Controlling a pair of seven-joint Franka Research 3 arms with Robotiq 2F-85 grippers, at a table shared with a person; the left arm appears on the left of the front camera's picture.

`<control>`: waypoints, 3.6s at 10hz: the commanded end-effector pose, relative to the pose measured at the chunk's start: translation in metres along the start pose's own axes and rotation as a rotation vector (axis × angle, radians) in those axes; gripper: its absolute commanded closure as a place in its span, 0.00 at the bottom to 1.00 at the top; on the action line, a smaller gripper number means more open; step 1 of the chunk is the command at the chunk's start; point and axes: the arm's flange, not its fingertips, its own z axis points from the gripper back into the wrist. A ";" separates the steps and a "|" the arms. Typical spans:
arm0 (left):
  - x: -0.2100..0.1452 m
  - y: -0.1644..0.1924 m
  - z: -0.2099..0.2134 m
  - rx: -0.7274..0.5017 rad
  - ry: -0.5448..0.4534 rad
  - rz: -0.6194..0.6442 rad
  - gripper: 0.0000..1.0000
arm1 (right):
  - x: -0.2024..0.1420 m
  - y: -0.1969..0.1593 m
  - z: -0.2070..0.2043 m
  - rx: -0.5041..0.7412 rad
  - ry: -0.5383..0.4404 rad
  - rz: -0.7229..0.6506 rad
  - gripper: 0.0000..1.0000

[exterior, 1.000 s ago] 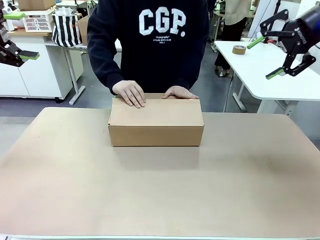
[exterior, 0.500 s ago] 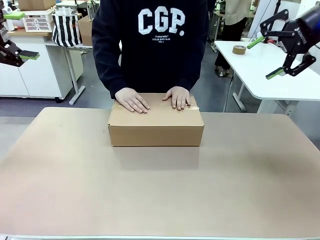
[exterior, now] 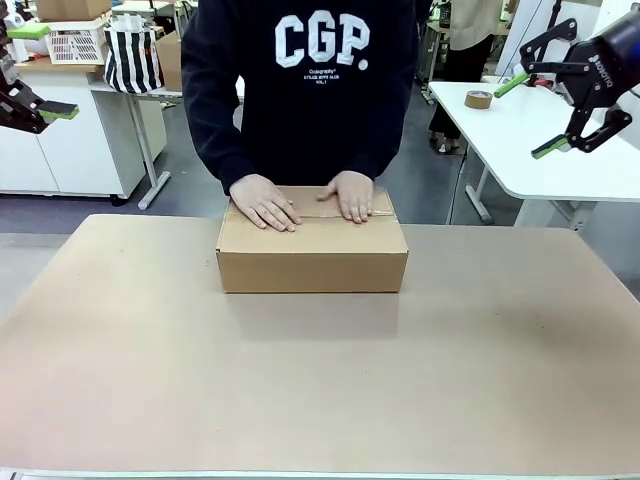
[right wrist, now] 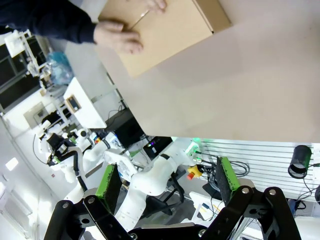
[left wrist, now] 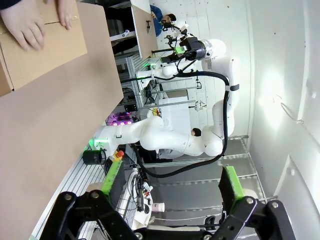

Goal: Pack the gift set into the box.
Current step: Press and hold the closed box until the human finishes sealing it.

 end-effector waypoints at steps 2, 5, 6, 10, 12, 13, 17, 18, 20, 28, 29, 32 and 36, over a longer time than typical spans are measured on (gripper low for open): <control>-0.002 0.000 0.000 0.003 0.002 -0.005 0.00 | 0.000 0.001 0.003 -0.013 0.001 0.000 0.00; -0.002 0.000 0.000 0.003 0.002 -0.005 0.00 | 0.000 0.001 0.003 -0.013 0.001 0.000 0.00; -0.002 0.000 0.000 0.003 0.002 -0.005 0.00 | 0.000 0.001 0.003 -0.013 0.001 0.000 0.00; -0.002 0.000 0.000 0.003 0.002 -0.005 0.00 | 0.000 0.001 0.003 -0.013 0.001 0.000 0.00; -0.002 0.000 0.000 0.003 0.002 -0.005 0.00 | 0.000 0.001 0.003 -0.013 0.001 0.000 0.00; -0.002 0.000 0.000 0.003 0.002 -0.005 0.00 | 0.000 0.001 0.003 -0.013 0.001 0.000 0.00; -0.002 0.000 0.000 0.003 0.002 -0.005 0.00 | 0.000 0.001 0.003 -0.013 0.001 0.000 0.00; -0.002 0.000 0.000 0.003 0.002 -0.005 0.00 | 0.000 0.001 0.003 -0.013 0.001 0.000 0.00; -0.002 0.000 0.000 0.003 0.002 -0.005 0.00 | 0.000 0.001 0.003 -0.013 0.001 0.000 0.00; -0.002 0.000 0.000 0.003 0.002 -0.005 0.00 | 0.000 0.001 0.003 -0.013 0.001 0.000 0.00; -0.002 0.000 0.000 0.003 0.002 -0.005 0.00 | 0.000 0.001 0.003 -0.013 0.001 0.000 0.00; -0.002 0.000 0.000 0.003 0.002 -0.005 0.00 | 0.000 0.001 0.003 -0.013 0.001 0.000 0.00; 0.003 -0.004 -0.003 0.041 0.040 -0.045 0.00 | 0.007 0.010 -0.003 -0.029 -0.006 0.045 0.00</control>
